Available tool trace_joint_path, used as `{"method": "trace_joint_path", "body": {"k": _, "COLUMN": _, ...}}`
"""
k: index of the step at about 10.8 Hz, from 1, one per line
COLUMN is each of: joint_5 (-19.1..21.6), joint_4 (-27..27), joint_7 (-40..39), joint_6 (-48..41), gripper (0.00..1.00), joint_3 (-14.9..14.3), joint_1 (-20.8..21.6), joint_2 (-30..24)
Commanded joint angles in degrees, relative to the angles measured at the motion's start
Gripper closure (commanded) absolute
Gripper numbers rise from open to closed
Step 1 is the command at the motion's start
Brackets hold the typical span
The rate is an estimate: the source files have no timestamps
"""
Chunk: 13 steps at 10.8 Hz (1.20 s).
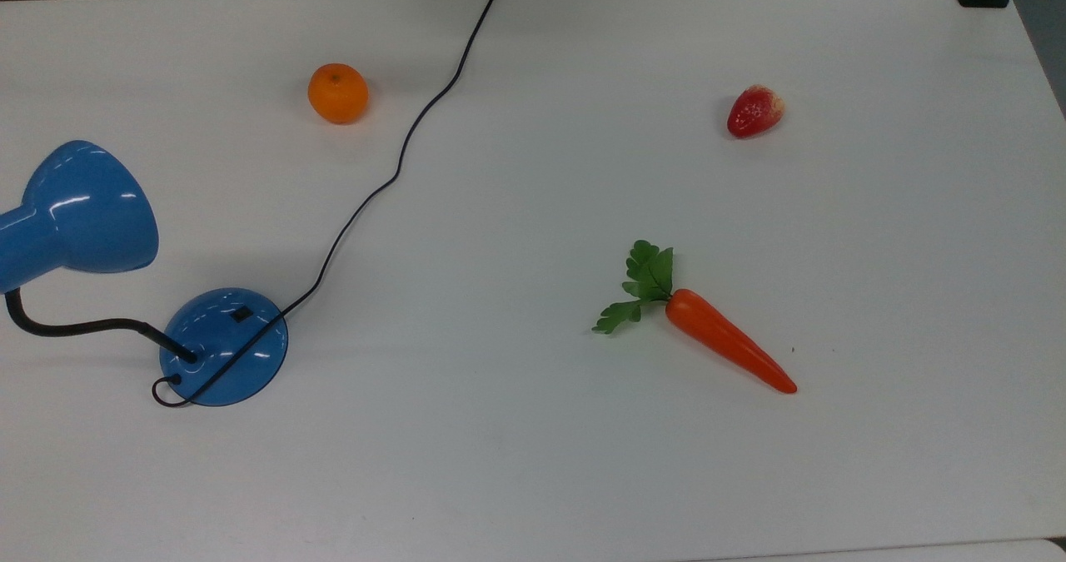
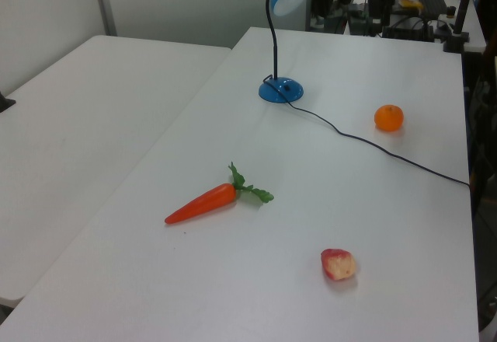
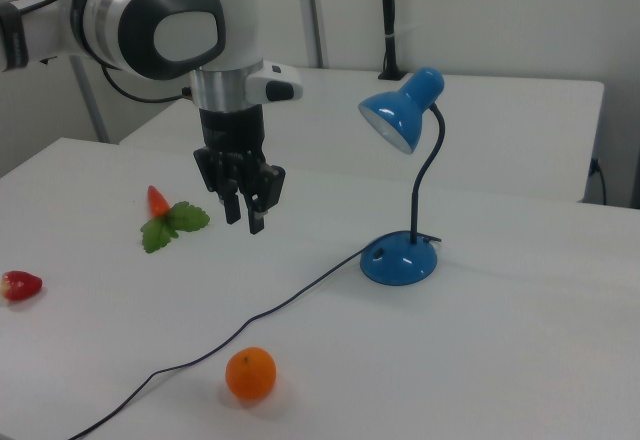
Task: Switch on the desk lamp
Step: 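Move the gripper from rest toward the blue lamp's round base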
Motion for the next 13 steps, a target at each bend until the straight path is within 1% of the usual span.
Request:
{"method": "trace_joint_path", "body": {"k": 1, "joint_5": 1.9, "joint_4": -0.5, "joint_7": 0.3, "joint_6": 2.7, "gripper": 0.89, "joint_3": -0.1, "joint_1": 0.0, "joint_2": -0.2}}
{"method": "trace_joint_path", "body": {"k": 3, "joint_5": 3.4, "joint_4": -0.9, "joint_7": 0.6, "joint_6": 5.8, "gripper": 0.91, "joint_3": -0.1, "joint_1": -0.1, "joint_2": -0.1}}
{"method": "trace_joint_path", "body": {"k": 5, "joint_5": 5.0, "joint_4": -1.3, "joint_7": 0.7, "joint_6": 8.8, "gripper": 0.91, "joint_3": -0.1, "joint_1": -1.4, "joint_2": 0.3}}
{"method": "trace_joint_path", "body": {"k": 7, "joint_5": 5.6, "joint_4": -1.4, "joint_7": 0.9, "joint_6": 12.6, "gripper": 0.92, "joint_3": -0.1, "joint_1": -2.9, "joint_2": 1.3}}
{"method": "trace_joint_path", "body": {"k": 9, "joint_5": 6.3, "joint_4": -1.3, "joint_7": 1.0, "joint_6": 16.3, "gripper": 0.95, "joint_3": -0.1, "joint_1": -3.4, "joint_2": 3.4}}
{"method": "trace_joint_path", "body": {"k": 10, "joint_5": 7.4, "joint_4": -1.4, "joint_7": 0.9, "joint_6": 18.9, "gripper": 0.95, "joint_3": -0.1, "joint_1": -3.7, "joint_2": 4.1}}
{"method": "trace_joint_path", "body": {"k": 13, "joint_5": 8.1, "joint_4": -1.4, "joint_7": 0.9, "joint_6": 23.6, "gripper": 0.97, "joint_3": -0.2, "joint_1": -4.7, "joint_2": 6.0}}
